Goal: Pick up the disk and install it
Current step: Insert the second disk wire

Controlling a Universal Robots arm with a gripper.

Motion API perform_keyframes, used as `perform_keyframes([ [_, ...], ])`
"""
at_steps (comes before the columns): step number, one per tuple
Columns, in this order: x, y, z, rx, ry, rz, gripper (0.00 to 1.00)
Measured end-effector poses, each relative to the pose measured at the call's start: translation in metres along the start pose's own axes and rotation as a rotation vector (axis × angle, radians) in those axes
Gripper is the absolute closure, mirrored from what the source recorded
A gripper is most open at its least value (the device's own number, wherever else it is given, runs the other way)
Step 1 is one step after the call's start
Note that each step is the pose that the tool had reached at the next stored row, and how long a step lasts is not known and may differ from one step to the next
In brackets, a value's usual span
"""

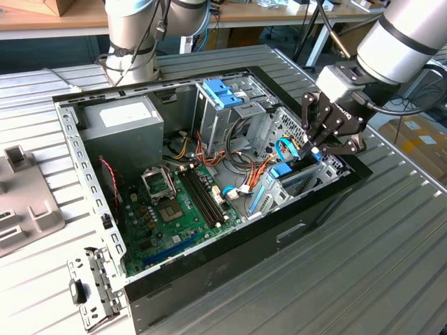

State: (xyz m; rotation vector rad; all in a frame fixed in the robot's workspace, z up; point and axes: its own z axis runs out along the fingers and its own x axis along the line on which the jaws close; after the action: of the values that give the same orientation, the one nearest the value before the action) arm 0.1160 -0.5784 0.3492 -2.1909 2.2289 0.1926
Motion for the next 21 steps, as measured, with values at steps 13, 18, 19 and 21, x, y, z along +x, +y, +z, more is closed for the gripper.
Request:
perform_keyframes([
  [13, 0.0028, -0.0004, 0.0043, -0.0015, 0.0, 0.0, 0.89],
  [18, 0.0023, -0.001, -0.0018, -0.0015, -0.0001, 0.0, 0.89],
  [19, 0.0022, -0.0018, -0.0028, -0.0015, -0.0002, 0.0, 0.89],
  [21, 0.0017, -0.0055, -0.0066, -0.0016, 0.0, 0.0, 0.89],
])
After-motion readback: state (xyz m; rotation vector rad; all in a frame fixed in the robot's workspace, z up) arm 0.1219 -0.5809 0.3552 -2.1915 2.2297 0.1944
